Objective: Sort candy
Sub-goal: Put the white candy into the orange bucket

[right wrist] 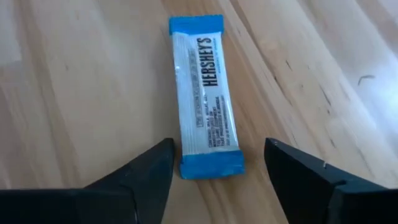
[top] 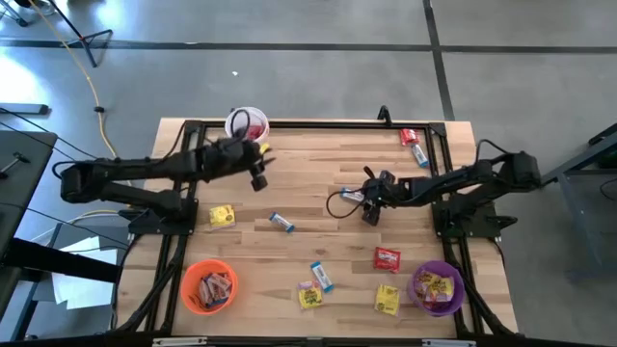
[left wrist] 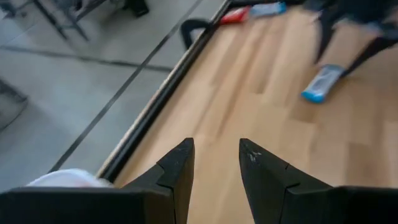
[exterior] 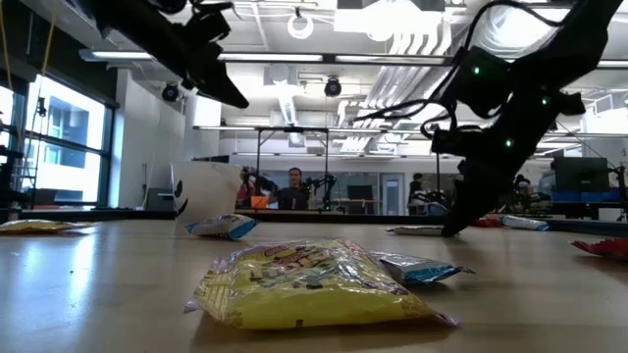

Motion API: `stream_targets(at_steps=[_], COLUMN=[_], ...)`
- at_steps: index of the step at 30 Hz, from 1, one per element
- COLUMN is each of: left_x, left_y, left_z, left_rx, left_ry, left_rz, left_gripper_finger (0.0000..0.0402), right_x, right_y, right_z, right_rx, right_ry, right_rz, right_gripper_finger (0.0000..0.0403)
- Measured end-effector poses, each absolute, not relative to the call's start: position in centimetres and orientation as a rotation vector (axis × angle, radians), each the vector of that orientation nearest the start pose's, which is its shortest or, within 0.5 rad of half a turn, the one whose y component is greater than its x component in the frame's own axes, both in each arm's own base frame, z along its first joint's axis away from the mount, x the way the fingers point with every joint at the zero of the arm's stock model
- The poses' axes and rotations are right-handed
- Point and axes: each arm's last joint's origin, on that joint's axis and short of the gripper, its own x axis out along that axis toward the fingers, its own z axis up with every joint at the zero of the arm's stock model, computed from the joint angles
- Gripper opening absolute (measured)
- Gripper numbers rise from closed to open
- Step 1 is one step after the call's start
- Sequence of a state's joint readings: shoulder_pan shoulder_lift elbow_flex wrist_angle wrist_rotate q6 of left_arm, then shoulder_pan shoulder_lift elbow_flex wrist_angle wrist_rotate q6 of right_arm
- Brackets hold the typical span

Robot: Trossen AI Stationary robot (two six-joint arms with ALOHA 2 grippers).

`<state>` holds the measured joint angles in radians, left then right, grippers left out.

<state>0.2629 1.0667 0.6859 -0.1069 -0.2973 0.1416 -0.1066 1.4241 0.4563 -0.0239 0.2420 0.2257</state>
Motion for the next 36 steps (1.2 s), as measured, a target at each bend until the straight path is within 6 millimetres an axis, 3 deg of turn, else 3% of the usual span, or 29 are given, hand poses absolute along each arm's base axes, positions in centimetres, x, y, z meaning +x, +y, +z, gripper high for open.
stream_targets(at_steps=[6, 17, 27, 36], left_x=[22.0, 22.2, 22.7, 25.9], left_y=[4.5, 2.7, 2.6, 3.0], left_z=[24.0, 22.6, 21.3, 18.3], left_rx=[0.121, -0.024, -0.279, -0.477], left_ry=[0.453, 0.259, 0.242, 0.258], left_rz=[0.429, 0.262, 0.220, 0.217], left_gripper_finger=[0.0115, 0.0115, 0.0115, 0.0141], right_x=[22.1, 22.2, 23.7, 26.8], right_y=[-3.6, -3.4, -3.1, -1.7], right_z=[10.6, 10.6, 11.7, 14.9], right_rx=[0.193, 0.202, 0.119, -0.058], right_ry=[0.972, 0.971, 0.922, 0.747], right_rz=[-0.456, -0.414, -0.333, -0.229], right_gripper_finger=[0.0220, 0.0042, 0.0040, 0.0039])
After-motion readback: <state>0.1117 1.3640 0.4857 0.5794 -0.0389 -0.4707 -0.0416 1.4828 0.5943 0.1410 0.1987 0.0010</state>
